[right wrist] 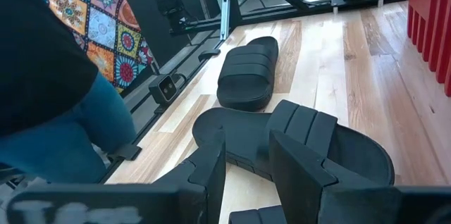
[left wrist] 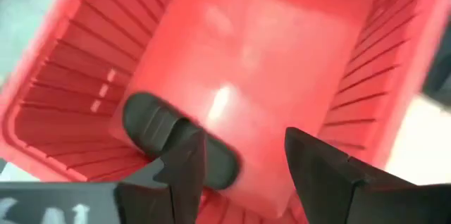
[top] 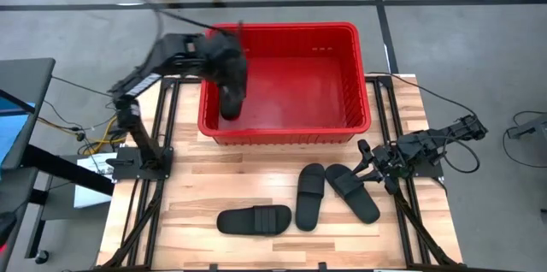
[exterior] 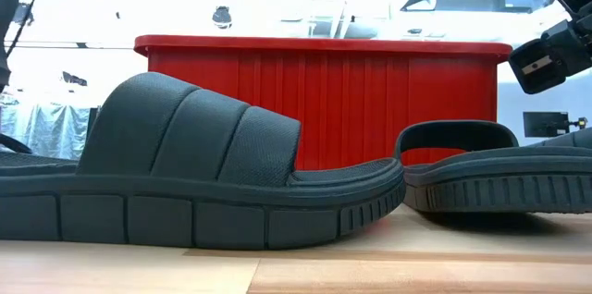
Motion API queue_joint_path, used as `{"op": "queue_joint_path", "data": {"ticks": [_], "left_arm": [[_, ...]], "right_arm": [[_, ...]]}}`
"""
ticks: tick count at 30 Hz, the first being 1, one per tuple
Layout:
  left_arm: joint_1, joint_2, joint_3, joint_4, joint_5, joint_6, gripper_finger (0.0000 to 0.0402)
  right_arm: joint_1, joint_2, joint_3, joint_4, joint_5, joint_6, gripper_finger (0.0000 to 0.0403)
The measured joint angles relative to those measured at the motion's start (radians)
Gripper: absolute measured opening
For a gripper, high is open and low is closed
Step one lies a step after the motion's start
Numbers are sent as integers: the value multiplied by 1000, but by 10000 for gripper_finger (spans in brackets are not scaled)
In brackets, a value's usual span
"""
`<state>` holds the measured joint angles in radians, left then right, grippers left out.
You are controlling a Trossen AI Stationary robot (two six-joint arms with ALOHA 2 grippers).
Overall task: Pick and place slides into bin
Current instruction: Put the black slide into the red container
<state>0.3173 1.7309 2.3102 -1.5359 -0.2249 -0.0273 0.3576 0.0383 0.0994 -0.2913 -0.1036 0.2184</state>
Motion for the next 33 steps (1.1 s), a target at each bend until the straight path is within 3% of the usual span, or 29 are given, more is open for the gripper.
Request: {"op": "queue_joint_path", "data": {"ticks": [12,17,21,28,33], "left_arm": [[-99,-192,-3,39,71,-50,184],[-160,-273,-76,47,82,-53,184],[-191,-397,-248,156,82,-67,184],[-233,-700,-695,423,92,-134,184],[-252,-886,-984,593,203,-210,184]], "right_arm": [[0,0,0,0,0,0,102],[0,0,0,0,0,0,102],[0,0,0,0,0,0,102],[0,0,0,0,0,0,102],[0,0,0,0,0,0,102]]}}
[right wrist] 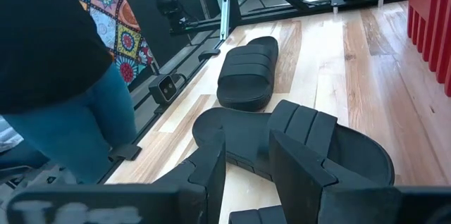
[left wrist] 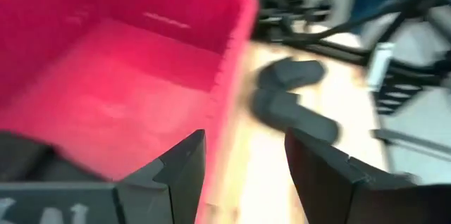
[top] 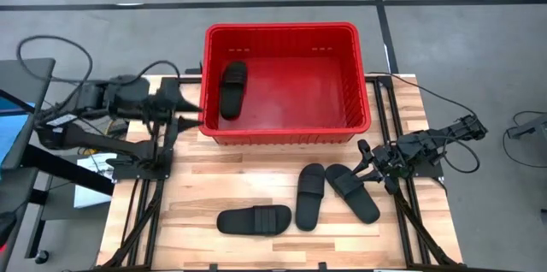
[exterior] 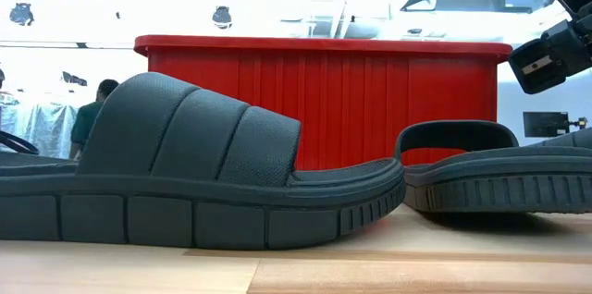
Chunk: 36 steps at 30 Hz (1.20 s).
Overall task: Pick and place slides into bin
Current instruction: Put the black slide into the red container
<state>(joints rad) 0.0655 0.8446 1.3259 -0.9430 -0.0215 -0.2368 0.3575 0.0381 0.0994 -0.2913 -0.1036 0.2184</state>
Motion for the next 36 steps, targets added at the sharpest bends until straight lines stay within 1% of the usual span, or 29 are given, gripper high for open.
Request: {"op": "queue_joint_path", "data": {"ticks": [3,5,10,14,24,31,34,36], "left_arm": [[-20,-82,-134,82,102,-43,184],[-38,-119,-205,94,143,-86,184],[-84,-172,-357,89,185,-177,184],[-129,-173,-441,89,240,-222,184],[-293,-173,-548,99,277,-289,184],[-399,-172,-602,116,263,-351,184],[-439,-173,-628,176,238,-370,184],[-465,-172,-648,216,241,-373,184]], "right_arm": [[0,0,0,0,0,0,102],[0,0,0,0,0,0,102],[0,0,0,0,0,0,102],[0,0,0,0,0,0,102],[0,0,0,0,0,0,102],[0,0,0,0,0,0,102],[0,0,0,0,0,0,102],[0,0,0,0,0,0,102]]}}
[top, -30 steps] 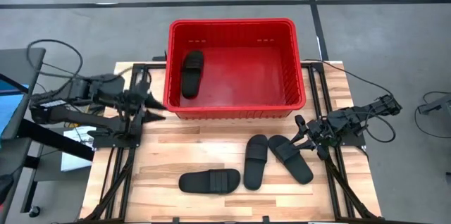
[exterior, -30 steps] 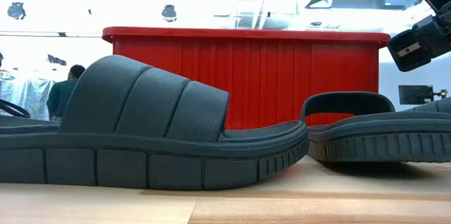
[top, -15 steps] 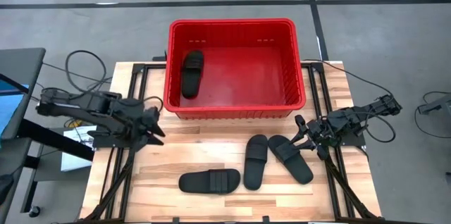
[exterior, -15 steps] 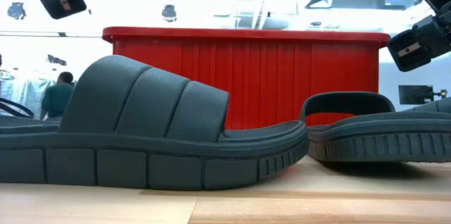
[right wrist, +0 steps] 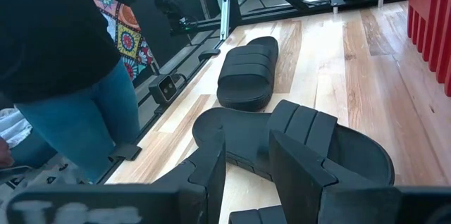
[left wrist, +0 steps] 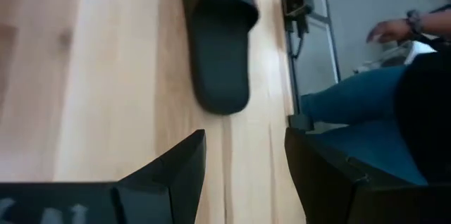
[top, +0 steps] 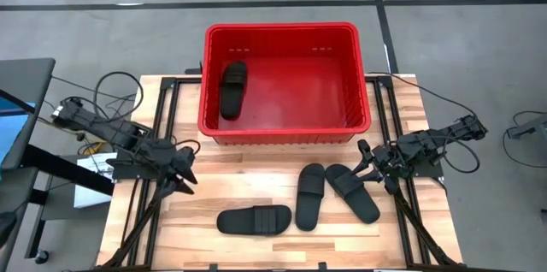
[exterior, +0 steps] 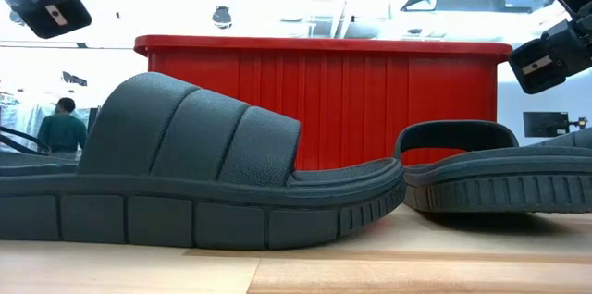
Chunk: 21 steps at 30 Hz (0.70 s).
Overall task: Pick and place slides into bin
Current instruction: Put the black slide into the red container
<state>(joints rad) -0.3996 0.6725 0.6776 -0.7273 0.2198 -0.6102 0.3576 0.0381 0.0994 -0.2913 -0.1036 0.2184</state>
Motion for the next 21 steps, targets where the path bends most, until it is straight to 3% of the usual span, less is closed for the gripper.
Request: {"op": "queue_joint_path", "data": {"ticks": [12,21], "left_arm": [[-182,143,-16,8,5,186,184],[-272,293,-16,148,2,427,184]], "right_arm": [[0,0,0,0,0,0,102],[0,0,0,0,0,0,102]]}}
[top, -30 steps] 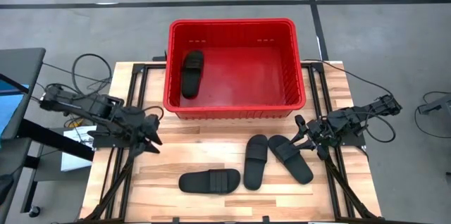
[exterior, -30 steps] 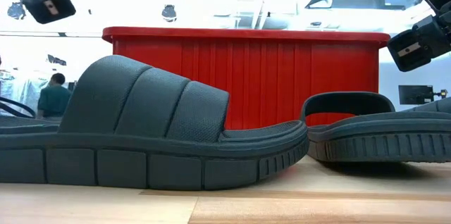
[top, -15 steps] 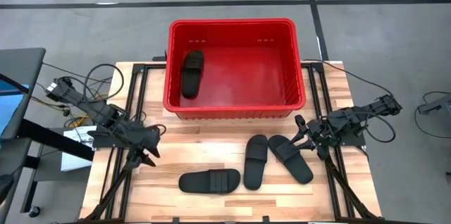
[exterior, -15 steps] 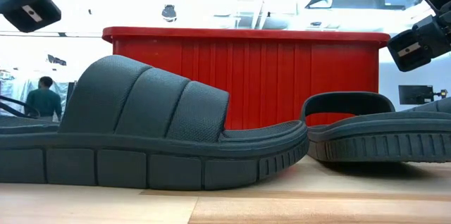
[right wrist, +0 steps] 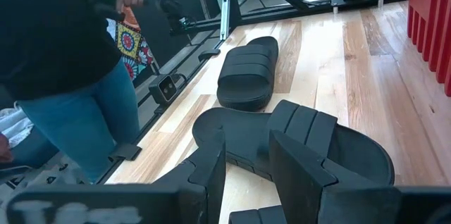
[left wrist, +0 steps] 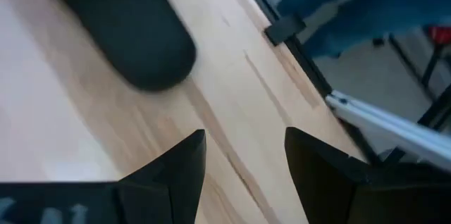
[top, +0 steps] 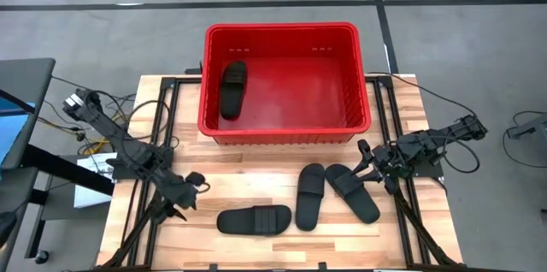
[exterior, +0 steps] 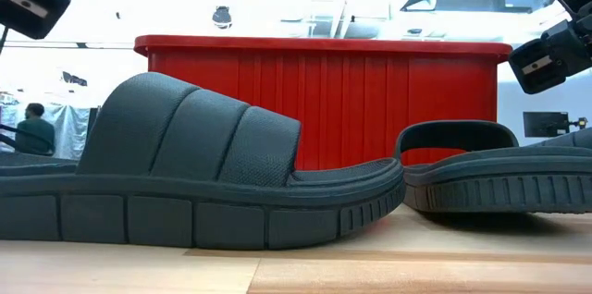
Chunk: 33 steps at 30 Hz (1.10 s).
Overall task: Pick and place slides into bin
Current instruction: Put the black slide into the red container
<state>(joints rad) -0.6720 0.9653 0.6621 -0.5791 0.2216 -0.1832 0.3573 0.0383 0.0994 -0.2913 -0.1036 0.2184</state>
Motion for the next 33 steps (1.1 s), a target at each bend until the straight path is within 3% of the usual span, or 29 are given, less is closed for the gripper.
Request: {"op": "queue_joint_path", "data": {"ticks": [5,14,24,33], "left_arm": [[-15,45,0,15,-66,213,184],[-15,52,0,32,-315,585,184],[-31,150,0,74,-325,833,184],[-41,275,0,100,-325,951,184]], "right_arm": [[0,0,0,0,0,0,102],[0,0,0,0,0,0,102],[0,0,0,0,0,0,102],[0,0,0,0,0,0,102]]}}
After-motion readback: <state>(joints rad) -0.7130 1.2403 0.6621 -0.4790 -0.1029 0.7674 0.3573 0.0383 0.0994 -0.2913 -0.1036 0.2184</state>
